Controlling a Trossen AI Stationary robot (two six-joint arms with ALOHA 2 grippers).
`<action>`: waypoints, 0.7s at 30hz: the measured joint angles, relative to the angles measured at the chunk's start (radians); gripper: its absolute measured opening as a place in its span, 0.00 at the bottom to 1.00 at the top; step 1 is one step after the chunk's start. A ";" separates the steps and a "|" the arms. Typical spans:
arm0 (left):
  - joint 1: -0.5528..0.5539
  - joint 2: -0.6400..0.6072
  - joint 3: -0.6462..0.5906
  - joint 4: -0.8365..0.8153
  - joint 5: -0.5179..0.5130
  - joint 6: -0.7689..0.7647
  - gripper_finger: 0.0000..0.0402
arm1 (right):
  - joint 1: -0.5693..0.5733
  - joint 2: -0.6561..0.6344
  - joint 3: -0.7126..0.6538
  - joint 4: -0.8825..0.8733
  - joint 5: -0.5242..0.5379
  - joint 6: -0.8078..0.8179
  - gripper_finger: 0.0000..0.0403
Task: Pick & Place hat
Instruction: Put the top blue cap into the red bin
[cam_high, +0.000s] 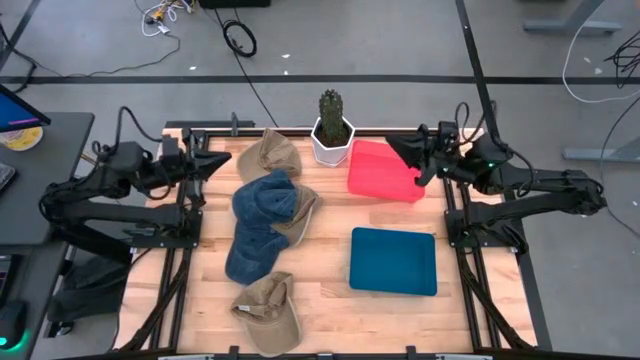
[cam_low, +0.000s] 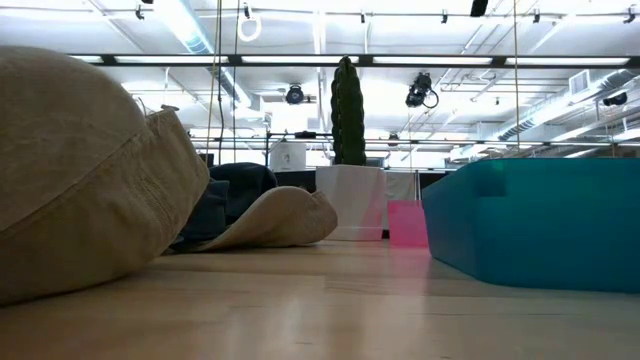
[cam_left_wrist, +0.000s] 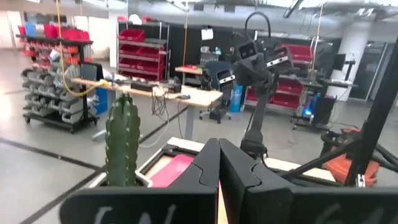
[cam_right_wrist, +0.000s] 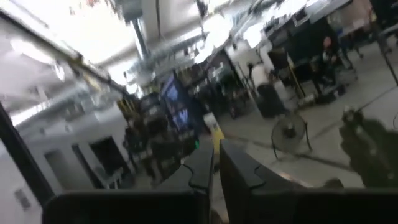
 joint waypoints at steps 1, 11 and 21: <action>0.000 0.013 0.000 0.004 -0.011 -0.017 0.01 | 0.000 -0.001 0.000 -0.025 -0.009 -0.002 0.08; 0.000 0.158 0.022 -0.009 -0.083 -0.204 0.01 | -0.001 -0.034 0.000 -0.348 -0.097 -0.010 0.08; 0.031 0.421 0.404 -0.630 -0.141 -0.456 0.10 | -0.016 -0.031 0.000 -0.578 -0.099 0.067 0.30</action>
